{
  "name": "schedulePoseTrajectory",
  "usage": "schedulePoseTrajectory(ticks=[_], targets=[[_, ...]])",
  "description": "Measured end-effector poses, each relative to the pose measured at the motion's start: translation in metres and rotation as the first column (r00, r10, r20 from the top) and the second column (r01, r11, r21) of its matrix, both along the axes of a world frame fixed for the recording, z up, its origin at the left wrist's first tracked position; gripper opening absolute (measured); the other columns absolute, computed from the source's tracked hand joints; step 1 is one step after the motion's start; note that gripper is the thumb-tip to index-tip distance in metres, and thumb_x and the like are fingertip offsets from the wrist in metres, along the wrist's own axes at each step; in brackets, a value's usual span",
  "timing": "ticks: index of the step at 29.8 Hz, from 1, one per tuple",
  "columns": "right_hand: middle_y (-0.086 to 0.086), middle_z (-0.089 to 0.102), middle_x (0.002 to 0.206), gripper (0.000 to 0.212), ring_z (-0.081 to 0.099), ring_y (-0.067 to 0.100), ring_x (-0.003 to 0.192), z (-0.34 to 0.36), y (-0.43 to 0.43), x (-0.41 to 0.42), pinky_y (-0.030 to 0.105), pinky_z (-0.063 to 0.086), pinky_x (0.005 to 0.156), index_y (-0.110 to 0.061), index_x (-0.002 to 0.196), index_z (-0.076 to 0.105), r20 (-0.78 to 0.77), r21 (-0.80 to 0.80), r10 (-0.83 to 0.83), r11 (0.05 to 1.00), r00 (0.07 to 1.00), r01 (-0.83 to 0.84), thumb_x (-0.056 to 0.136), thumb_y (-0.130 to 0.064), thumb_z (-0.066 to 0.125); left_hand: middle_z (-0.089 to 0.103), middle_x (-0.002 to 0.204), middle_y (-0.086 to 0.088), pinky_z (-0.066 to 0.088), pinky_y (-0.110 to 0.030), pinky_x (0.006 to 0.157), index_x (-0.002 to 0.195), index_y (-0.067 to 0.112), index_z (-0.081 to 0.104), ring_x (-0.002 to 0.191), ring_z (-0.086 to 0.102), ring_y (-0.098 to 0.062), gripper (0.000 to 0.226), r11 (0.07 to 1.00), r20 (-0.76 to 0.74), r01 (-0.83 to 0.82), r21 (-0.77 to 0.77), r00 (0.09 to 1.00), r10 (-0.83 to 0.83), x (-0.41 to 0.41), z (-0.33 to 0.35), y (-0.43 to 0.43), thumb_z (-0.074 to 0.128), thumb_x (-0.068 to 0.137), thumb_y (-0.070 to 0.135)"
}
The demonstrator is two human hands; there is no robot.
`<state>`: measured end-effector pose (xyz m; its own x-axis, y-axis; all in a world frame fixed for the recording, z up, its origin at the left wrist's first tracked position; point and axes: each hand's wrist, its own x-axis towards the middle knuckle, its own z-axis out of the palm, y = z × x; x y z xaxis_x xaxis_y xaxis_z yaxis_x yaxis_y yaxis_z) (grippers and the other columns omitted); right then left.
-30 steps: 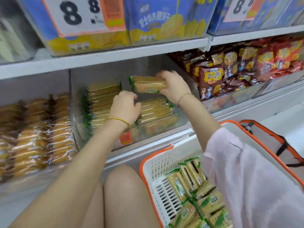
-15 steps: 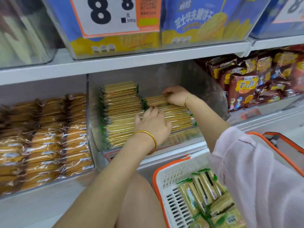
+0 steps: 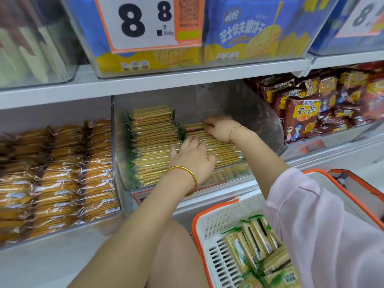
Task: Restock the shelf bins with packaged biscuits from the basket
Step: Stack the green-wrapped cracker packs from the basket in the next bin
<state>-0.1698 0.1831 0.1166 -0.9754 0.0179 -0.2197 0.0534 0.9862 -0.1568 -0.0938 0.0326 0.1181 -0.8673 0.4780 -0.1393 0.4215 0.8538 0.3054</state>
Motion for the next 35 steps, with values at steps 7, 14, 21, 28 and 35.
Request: schedulePoseTrajectory(ticks=[7,14,21,28,35], targets=[[0.003,0.037,0.147,0.042,0.031,0.036,0.132,0.002,-0.001,0.005,0.049,0.034,0.106,-0.032,0.139,0.039,-0.029,0.006,-0.036,0.999,0.999,0.036,0.1,-0.039,0.023,0.017,0.157,0.0,0.006,-0.051,0.116,0.143,0.018,0.033,0.145,0.007,-0.015,0.051,1.0,-0.011,-0.008,0.011,1.0,0.008,0.001,0.001,-0.001,0.026,0.095,0.033],[0.005,0.042,0.143,0.039,0.033,0.035,0.13,0.004,-0.004,0.008,0.049,0.036,0.103,-0.026,0.134,0.044,-0.098,-0.008,-0.051,0.999,0.994,0.05,0.1,-0.032,0.026,0.018,0.156,-0.001,0.005,-0.05,0.116,0.144,0.018,0.032,0.145,0.008,-0.016,0.052,1.0,-0.011,-0.009,0.009,1.0,0.009,0.004,0.004,-0.001,0.026,0.095,0.033],[0.005,0.049,0.136,0.038,0.038,0.034,0.125,0.022,-0.003,0.04,0.047,0.038,0.101,-0.025,0.133,0.048,-0.354,-0.137,-0.047,0.991,0.934,-0.002,0.099,-0.029,0.031,0.021,0.155,-0.002,0.006,-0.049,0.116,0.143,0.018,0.033,0.144,0.01,-0.017,0.051,1.0,-0.017,-0.005,0.013,1.0,0.006,0.002,0.0,-0.001,0.027,0.094,0.032],[-0.008,0.058,0.118,0.032,0.051,0.004,0.113,0.026,0.007,0.207,0.014,0.037,0.097,-0.02,0.122,0.058,-0.478,-0.686,-0.391,0.725,0.787,-0.057,0.095,-0.019,0.042,0.061,0.105,-0.013,0.042,-0.04,0.082,0.1,0.008,0.06,0.099,0.056,-0.033,0.034,0.977,-0.598,0.201,0.073,0.793,-0.119,0.024,0.017,-0.004,0.035,0.081,0.02],[0.01,0.062,0.119,0.026,0.063,0.028,0.097,-0.1,0.057,0.32,0.042,0.05,0.083,-0.017,0.116,0.061,0.182,-0.588,-0.698,0.488,0.693,0.645,0.097,-0.012,0.044,0.063,0.11,-0.013,0.048,-0.039,0.086,0.107,0.005,0.063,0.103,0.056,-0.03,0.038,0.725,-0.425,0.675,0.138,0.702,-0.572,0.107,-0.065,0.021,0.038,0.079,0.013]])
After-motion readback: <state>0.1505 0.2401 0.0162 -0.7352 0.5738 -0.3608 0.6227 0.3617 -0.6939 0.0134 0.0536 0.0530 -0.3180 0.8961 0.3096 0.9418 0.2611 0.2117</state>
